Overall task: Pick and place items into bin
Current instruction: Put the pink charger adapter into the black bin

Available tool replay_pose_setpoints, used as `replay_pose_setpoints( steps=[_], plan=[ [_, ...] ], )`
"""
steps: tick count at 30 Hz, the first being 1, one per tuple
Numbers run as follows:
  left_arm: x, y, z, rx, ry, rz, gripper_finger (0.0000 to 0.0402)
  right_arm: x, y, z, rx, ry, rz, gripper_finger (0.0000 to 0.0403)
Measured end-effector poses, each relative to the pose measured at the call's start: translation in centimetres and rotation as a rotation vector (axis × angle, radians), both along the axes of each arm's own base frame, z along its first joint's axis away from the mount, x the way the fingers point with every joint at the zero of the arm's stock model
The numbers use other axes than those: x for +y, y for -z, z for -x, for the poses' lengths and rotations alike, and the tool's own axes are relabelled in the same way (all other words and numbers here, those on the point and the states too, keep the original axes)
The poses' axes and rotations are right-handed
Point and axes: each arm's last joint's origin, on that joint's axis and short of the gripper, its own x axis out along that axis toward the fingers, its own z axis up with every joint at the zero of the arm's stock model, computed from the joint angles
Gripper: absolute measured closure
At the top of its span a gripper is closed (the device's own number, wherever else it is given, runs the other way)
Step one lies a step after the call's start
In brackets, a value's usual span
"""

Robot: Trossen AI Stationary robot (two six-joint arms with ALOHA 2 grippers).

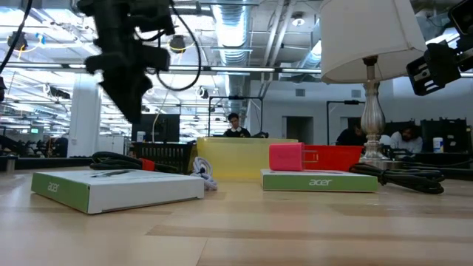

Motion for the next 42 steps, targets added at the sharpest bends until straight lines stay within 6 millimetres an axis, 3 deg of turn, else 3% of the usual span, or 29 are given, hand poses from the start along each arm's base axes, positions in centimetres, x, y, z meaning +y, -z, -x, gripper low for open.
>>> replay_pose_setpoints(
  steps=[6, 11, 19, 25, 35, 39, 42],
  plan=[
    [-2.2, 0.4, 1.3, -0.075, 0.003, 0.025, 0.0226, 0.0, 0.0, 0.0, 0.0, 0.0, 0.0, 0.0184],
    [-4.1, 0.1, 3.8, -0.16, 0.008, 0.053, 0.0226, 0.0, 0.0, 0.0, 0.0, 0.0, 0.0, 0.0184],
    [-4.6, 1.4, 7.5, -0.377, -0.066, 0.022, 0.0226, 0.0, 0.0, 0.0, 0.0, 0.0, 0.0, 0.0184],
    [-4.5, 1.5, 7.8, -0.573, -0.083, 0.046, 0.0226, 0.0, 0.0, 0.0, 0.001, 0.0, 0.0, 0.0184],
    [-4.5, 1.3, 7.6, -0.616, -0.095, 0.026, 0.0226, 0.0, 0.0, 0.0, -0.012, 0.001, 0.022, 0.0184],
    [-4.5, 1.4, 7.6, -0.603, -0.095, 0.024, 0.0226, 0.0, -1.0, 0.0, -0.157, 0.006, 0.065, 0.0184],
    [-4.5, 1.5, 7.7, -0.596, -0.095, 0.022, 0.0226, -0.1, -2.4, 0.1, -0.269, 0.011, -0.031, 0.0184]
  ],
)
